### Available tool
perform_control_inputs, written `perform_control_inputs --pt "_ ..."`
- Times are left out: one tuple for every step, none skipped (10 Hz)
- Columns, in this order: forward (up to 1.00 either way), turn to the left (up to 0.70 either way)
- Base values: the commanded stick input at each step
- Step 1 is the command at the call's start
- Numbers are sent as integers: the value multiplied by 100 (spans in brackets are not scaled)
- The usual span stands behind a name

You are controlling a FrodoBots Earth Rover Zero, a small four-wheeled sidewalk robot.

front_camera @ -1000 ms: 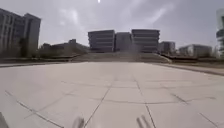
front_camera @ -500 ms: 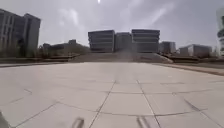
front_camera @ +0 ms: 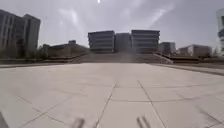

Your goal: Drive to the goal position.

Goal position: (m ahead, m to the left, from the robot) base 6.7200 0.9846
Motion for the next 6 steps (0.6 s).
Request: perform_control_inputs --pt "70 0" --pt "70 0" --pt "70 0" --pt "70 0" --pt "70 0" --pt "70 0"
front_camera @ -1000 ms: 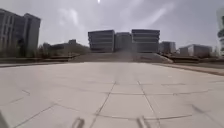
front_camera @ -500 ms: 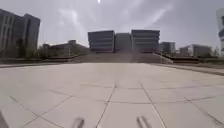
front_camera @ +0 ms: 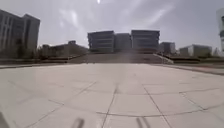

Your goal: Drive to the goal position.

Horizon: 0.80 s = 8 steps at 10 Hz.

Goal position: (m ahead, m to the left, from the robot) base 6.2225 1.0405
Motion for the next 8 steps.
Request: perform_control_inputs --pt "70 0" --pt "70 0" --pt "70 0" --pt "70 0" --pt "70 0" --pt "70 0" --pt "70 0" --pt "70 0"
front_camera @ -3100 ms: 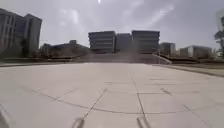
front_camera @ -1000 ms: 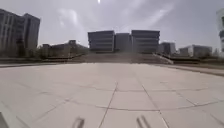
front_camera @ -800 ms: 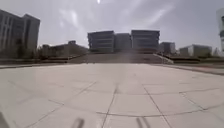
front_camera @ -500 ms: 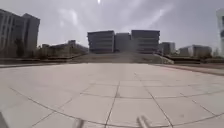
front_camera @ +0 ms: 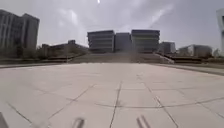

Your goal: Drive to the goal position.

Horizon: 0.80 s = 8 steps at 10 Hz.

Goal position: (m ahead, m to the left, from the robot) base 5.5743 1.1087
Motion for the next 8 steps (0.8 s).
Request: perform_control_inputs --pt "70 0" --pt "70 0" --pt "70 0" --pt "70 0" --pt "70 0" --pt "70 0" --pt "70 0" --pt "70 0"
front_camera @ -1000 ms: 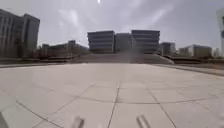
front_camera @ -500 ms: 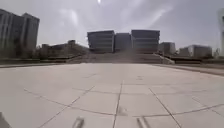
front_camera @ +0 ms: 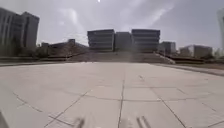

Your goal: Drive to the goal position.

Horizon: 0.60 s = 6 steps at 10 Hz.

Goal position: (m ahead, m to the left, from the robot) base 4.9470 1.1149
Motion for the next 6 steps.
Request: perform_control_inputs --pt "70 0" --pt "70 0" --pt "70 0" --pt "70 0" --pt "70 0" --pt "70 0"
